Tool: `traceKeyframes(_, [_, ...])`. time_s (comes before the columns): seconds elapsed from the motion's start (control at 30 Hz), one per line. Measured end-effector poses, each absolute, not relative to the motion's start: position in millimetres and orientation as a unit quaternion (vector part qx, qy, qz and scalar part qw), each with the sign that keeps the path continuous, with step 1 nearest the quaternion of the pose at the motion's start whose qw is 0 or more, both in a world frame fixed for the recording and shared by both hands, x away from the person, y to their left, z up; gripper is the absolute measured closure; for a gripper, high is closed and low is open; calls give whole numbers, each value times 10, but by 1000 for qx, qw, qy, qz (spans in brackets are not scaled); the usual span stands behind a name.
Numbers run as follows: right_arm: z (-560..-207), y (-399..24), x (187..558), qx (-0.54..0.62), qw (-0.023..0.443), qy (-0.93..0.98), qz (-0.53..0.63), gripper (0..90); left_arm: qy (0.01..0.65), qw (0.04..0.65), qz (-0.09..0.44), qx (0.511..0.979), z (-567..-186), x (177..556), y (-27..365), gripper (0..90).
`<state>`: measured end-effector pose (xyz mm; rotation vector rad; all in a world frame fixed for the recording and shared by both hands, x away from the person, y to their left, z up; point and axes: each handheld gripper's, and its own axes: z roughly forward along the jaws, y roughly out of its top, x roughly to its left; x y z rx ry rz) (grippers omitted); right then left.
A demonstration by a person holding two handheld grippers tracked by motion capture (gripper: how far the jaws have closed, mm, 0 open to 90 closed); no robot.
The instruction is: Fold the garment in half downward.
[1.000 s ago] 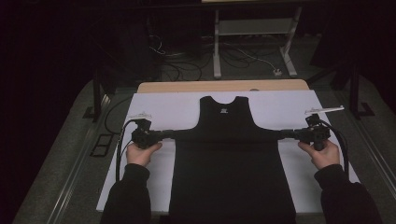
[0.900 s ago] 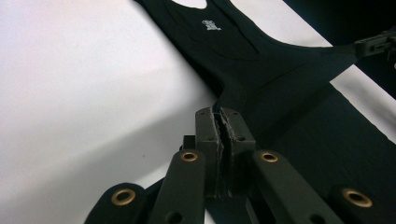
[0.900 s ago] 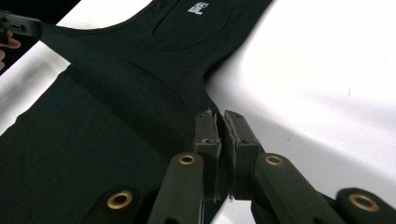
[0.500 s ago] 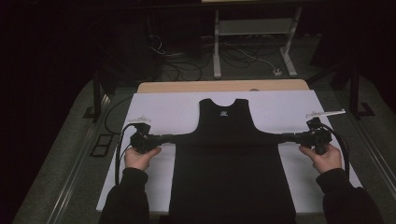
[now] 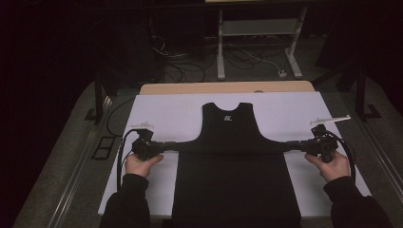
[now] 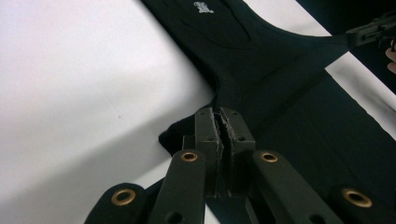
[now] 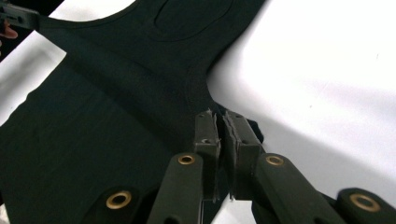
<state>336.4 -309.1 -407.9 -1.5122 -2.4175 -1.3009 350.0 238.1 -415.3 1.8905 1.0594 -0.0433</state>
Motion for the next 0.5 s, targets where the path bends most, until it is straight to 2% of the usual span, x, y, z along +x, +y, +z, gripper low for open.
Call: traceKeyframes(0.5, [-4117,-3095,3211,-482,19,-779,-401,828,419,438,-43,794,-4202,3348,2363,853])
